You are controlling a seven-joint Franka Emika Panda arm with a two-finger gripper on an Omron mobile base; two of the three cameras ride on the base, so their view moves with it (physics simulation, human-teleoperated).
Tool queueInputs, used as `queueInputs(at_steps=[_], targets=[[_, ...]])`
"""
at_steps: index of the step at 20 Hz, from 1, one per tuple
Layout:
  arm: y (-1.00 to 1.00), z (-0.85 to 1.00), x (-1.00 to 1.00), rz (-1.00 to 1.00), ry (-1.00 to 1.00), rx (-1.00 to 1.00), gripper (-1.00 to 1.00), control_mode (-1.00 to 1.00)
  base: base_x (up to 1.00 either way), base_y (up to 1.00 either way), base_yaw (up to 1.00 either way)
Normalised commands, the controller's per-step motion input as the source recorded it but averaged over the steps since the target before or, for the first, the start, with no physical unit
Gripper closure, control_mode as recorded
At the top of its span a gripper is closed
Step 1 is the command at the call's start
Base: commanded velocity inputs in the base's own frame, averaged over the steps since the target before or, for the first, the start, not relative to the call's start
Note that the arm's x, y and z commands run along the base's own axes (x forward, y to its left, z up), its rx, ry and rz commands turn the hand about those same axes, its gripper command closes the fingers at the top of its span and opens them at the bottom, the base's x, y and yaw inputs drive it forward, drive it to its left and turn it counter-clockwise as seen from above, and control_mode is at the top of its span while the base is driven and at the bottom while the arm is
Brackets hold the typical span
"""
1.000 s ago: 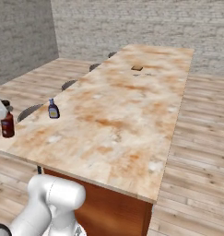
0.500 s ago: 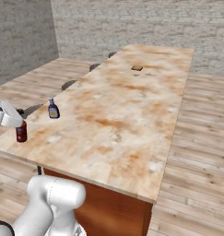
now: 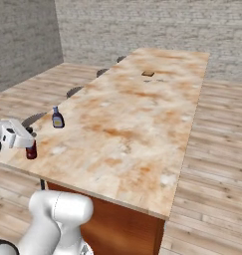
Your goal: Move the condiment bottle and condiment bottle from the cabinet to the dining counter.
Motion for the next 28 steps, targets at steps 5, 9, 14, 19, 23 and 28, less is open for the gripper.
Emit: queueInputs(at_steps=[5,9,14,19,23,28], targets=[[0.25,-0.18,0.62,0.00,-0.04,0.00,1.00,-1.00,0.00,0.00,0.00],[0.28,-0.18,0.71,0.00,0.00,0.00,1.00,-1.00,0.00,0.00,0.00],[0.32,-0.27,0.61,0.00,0.00,0.00,1.00,-1.00,0.00,0.00,0.00],[0.34,-0.40,0.45,0.00,0.00,0.00,1.00,-1.00,0.00,0.00,0.00],[0.34,-0.46,0.34,0.00,0.00,-0.02,1.00,-1.00,0.00,0.00,0.00],[0.33,-0.47,0.33,0.00,0.00,-0.02,1.00,-1.00,0.00,0.00,0.00]])
